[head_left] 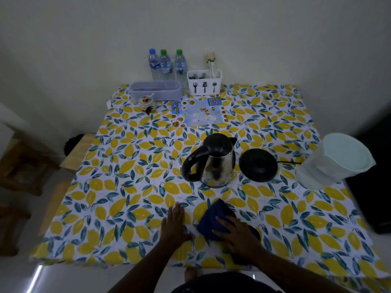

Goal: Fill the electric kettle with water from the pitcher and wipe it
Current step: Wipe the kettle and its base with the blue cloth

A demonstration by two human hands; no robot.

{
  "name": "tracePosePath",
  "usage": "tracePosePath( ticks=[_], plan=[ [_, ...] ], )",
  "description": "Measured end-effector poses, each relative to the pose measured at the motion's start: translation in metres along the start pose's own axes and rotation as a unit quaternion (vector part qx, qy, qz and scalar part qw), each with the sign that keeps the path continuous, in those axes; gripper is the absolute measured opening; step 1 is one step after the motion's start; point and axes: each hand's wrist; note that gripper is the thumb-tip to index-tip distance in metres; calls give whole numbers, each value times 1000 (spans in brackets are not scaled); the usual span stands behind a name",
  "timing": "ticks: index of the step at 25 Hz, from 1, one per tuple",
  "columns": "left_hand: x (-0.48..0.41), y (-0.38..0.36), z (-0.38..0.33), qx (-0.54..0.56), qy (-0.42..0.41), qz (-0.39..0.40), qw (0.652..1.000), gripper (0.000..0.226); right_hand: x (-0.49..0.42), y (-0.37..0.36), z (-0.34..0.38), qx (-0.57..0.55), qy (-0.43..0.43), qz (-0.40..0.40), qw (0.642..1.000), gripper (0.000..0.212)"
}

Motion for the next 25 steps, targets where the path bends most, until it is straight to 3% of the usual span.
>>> tracePosePath(
  ticks=[3, 5, 10, 17, 22, 25],
  plan=[
    [0, 0, 1, 3, -1, 9, 1000, 114, 5, 5, -47, 3, -29, -38, 999, 48],
    [1, 2, 0, 0, -5, 13, 1000, 113, -6, 13, -68, -17, -105, -41, 993, 50],
    [0, 3, 0, 2, -5, 24, 1000, 115, -37, 18, -50, -68, -240, -33, 968, 54],
    [0, -1, 2, -2, -12, 9, 1000, 112, 9, 2, -2, -39, -180, -8, 983, 51],
    [-2, -2, -4, 4, -8, 8, 1000, 104, 31, 1, -17, -51, -195, -27, 979, 40],
    [-11, -7, -24, -4, -62, 24, 998, 93, 45, 2, -38, -46, -242, -49, 968, 40]
  ],
)
Point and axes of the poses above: each hand's wrist, its own x-axis away from the middle knuckle, its own y-axis out of the back of the hand, z = x × y, and after that the axes turned 15 degrees about -y, right-handed
